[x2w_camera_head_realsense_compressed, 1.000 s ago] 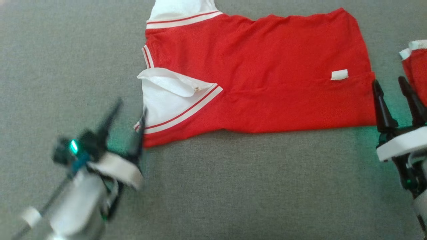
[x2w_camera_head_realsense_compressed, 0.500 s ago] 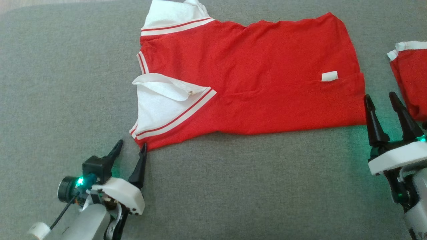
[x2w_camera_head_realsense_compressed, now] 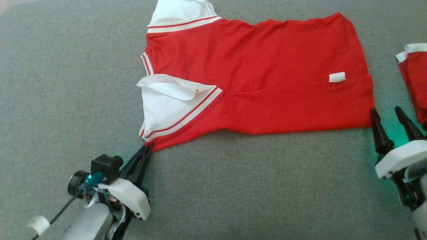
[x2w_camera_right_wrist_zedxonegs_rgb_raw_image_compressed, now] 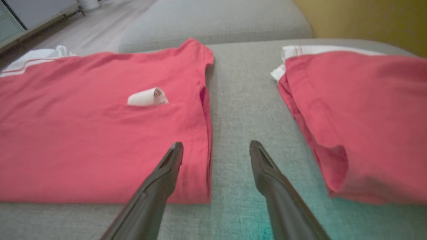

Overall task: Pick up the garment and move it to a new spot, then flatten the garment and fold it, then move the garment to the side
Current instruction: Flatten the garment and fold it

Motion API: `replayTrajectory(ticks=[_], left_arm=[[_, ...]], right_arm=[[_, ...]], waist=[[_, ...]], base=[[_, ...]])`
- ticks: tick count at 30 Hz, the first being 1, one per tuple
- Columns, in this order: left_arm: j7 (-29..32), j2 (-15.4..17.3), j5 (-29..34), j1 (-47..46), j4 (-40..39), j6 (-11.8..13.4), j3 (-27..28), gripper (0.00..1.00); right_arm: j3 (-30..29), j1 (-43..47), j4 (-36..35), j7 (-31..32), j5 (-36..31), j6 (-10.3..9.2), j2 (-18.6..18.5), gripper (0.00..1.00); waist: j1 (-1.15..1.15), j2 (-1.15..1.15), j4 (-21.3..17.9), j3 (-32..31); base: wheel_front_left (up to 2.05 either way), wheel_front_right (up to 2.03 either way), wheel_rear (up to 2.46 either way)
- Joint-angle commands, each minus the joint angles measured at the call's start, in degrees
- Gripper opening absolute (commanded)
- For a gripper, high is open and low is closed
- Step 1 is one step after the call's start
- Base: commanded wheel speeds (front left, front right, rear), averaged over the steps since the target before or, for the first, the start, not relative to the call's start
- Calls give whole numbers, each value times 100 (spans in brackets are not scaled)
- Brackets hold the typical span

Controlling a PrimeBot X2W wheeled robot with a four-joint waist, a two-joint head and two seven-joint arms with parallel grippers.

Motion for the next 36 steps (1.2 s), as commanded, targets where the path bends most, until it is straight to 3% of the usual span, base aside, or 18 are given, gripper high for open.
replayTrajectory(ticks=[1, 7, 8, 10, 11, 24, 36], left_arm=[[-31, 251, 86, -194, -157, 60, 200, 0], [-54, 358, 193, -292, -260, 123, 184, 0], [-52, 374, 207, -301, -272, 135, 181, 0], [-59, 402, 226, -320, -283, 154, 180, 0], [-57, 412, 230, -323, -287, 155, 175, 0], [112, 793, 169, 376, -854, 384, 125, 0], [495, 1144, 1, 1749, -2167, 962, -25, 0]], right_arm=[[19, -158, -63, 159, -86, -5, 4, 100], [-53, -243, 88, 794, -224, -5, 119, 98], [-59, -238, 101, 911, -234, -5, 142, 73], [-67, -199, 81, 1130, -204, -5, 179, 13], [-70, -163, 54, 1231, -169, -5, 182, 0], [-232, 609, -555, 1540, 43, -5, -42, 0], [-665, 2072, -1316, 1643, 142, -5, -255, 0]], waist=[[0, 0, 31, 19], [0, 0, 117, 52], [0, 0, 130, 47], [0, 0, 153, 27], [0, 0, 162, 11], [0, 0, 18, -521], [0, 0, 65, -884]], base=[[0, 0, 0], [0, 0, 0], [0, 0, 0], [0, 0, 0], [0, 0, 0], [0, 0, 0], [0, 0, 0]])
